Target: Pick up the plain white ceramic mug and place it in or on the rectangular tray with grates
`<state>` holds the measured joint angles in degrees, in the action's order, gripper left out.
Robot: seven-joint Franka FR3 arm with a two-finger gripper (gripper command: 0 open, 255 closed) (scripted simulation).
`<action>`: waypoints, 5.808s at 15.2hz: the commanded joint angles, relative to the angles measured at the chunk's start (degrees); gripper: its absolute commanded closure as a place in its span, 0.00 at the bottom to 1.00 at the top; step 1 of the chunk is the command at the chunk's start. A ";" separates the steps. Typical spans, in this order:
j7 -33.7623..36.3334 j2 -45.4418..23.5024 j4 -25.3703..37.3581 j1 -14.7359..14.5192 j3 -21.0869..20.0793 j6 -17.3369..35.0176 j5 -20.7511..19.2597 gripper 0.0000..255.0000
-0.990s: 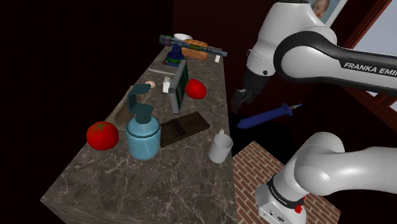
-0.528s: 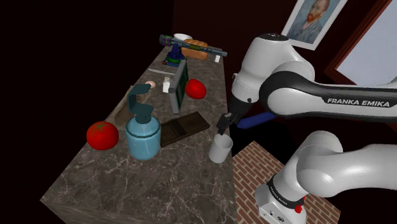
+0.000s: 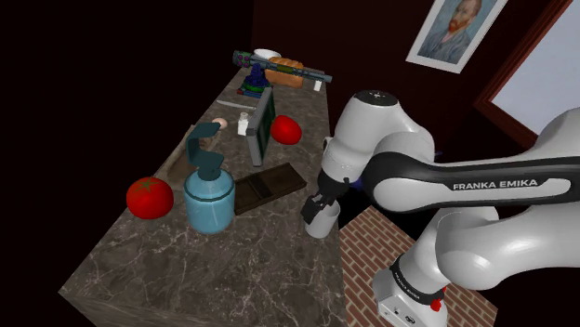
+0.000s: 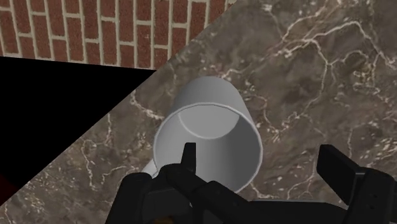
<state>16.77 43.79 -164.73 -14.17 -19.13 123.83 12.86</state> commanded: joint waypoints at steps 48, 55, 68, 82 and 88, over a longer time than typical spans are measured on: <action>-1.06 -3.11 16.15 3.35 3.07 -12.81 -4.14 1.00; -1.42 -20.04 29.96 7.63 2.61 -9.74 -8.06 1.00; -0.02 -36.99 43.66 10.04 1.89 -6.99 -13.04 1.00; 1.28 -40.74 37.41 10.02 1.51 2.83 -14.44 1.00; 1.28 -40.74 37.41 10.02 1.51 2.83 -14.44 1.00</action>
<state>18.06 3.04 -127.32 -4.16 -17.62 126.65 -1.58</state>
